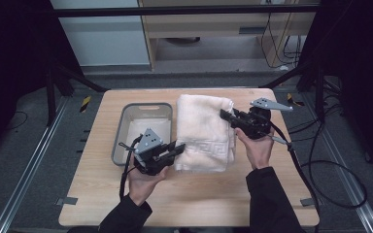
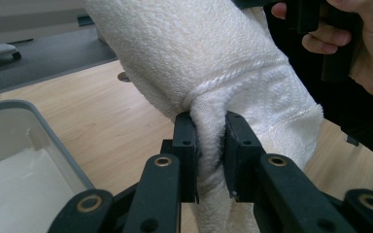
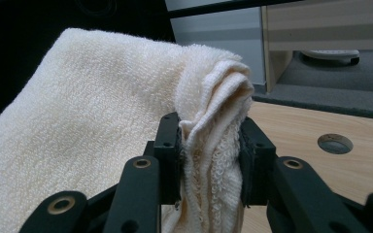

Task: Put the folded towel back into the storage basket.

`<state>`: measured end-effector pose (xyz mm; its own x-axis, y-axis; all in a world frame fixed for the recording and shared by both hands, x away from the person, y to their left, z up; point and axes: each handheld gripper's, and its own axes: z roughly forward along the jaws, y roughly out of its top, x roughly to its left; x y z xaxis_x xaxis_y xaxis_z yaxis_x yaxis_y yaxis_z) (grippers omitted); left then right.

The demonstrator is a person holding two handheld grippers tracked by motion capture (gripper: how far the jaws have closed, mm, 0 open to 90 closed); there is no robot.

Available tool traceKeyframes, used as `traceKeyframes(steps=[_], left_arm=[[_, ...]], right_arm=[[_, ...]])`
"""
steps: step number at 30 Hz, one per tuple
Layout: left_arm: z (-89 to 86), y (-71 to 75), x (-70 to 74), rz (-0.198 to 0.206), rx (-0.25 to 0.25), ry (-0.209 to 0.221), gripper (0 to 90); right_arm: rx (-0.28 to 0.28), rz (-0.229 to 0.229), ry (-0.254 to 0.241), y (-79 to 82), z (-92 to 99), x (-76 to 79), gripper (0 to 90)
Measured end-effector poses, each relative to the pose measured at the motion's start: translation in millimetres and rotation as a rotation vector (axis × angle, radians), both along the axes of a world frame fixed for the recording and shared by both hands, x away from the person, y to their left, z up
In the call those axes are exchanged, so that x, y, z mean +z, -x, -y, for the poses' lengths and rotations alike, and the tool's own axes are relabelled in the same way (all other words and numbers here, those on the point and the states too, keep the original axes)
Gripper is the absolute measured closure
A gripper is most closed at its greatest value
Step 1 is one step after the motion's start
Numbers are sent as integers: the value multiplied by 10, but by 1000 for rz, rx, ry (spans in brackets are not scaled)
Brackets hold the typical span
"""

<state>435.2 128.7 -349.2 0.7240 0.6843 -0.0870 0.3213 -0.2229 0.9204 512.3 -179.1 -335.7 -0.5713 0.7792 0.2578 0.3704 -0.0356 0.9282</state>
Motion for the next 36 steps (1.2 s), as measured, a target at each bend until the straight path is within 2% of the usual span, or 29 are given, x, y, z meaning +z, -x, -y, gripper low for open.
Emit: traceKeyframes(steps=[13, 36], left_arm=[[-150, -18, 76, 18, 26, 8, 769], [-521, -36, 199, 40, 83, 37, 769]], right_arm=[[12, 25, 17, -66, -178, 126, 670], [48, 55, 29, -197, -586, 324, 670]])
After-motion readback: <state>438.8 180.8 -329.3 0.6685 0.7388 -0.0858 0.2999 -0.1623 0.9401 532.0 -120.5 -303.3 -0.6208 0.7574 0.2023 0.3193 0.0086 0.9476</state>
